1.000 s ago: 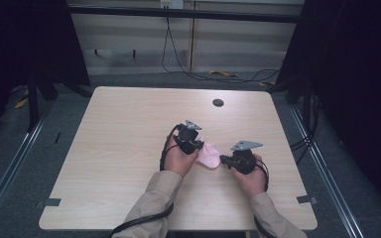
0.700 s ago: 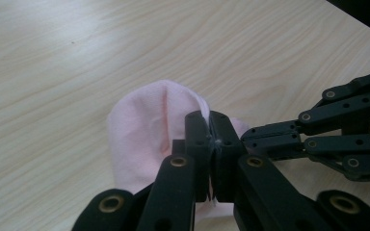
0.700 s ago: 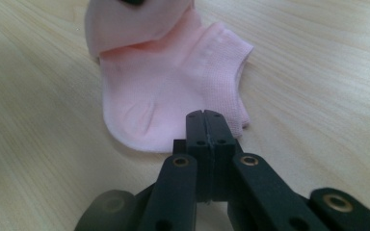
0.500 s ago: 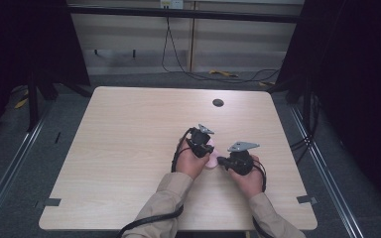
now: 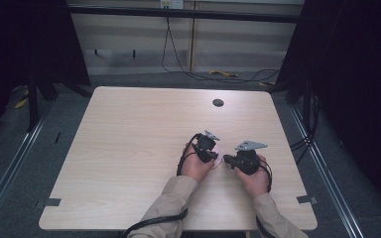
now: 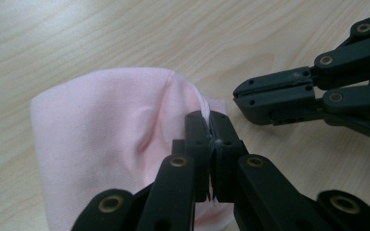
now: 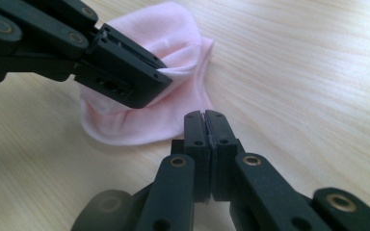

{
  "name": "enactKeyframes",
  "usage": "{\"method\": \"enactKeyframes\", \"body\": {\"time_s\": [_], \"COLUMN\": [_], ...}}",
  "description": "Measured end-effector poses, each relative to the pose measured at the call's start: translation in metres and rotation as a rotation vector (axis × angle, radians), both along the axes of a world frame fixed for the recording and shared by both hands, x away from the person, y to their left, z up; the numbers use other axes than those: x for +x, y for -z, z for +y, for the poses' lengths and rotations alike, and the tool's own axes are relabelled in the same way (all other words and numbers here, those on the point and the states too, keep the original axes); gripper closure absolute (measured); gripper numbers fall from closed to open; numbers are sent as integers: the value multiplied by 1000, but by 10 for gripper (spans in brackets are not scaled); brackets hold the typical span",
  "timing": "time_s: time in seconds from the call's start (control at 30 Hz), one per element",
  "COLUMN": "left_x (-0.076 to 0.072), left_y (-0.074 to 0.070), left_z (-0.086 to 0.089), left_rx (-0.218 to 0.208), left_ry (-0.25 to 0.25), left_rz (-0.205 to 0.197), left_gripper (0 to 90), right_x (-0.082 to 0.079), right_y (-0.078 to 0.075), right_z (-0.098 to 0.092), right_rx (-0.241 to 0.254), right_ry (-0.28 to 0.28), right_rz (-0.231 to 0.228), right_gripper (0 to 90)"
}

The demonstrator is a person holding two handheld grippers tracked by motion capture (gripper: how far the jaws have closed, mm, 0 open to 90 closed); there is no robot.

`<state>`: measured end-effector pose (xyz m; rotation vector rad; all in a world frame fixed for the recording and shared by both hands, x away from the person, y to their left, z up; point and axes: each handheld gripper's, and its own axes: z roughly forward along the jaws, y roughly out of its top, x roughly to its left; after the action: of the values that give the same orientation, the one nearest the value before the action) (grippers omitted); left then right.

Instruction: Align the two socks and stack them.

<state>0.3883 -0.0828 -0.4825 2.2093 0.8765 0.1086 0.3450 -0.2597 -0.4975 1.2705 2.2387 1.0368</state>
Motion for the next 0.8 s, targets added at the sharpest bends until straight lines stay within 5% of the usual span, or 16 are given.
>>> {"method": "enactKeyframes", "body": {"time_s": [0.37, 0.67, 0.8], "left_x": [-6, 4, 6], "left_y": [-4, -22, -23], "left_z": [9, 34, 36], "left_rx": [-35, -128, -115], "left_ry": [22, -50, -53], "left_rz": [-1, -26, -10], "left_gripper": [796, 772, 810], "right_x": [-2, -3, -3], "right_y": [-1, -3, -3], "right_z": [-6, -8, -8], "right_rx": [-10, -8, -10], "right_ry": [18, 28, 27], "right_rz": [-7, -19, -18], "right_gripper": [881, 880, 881]}}
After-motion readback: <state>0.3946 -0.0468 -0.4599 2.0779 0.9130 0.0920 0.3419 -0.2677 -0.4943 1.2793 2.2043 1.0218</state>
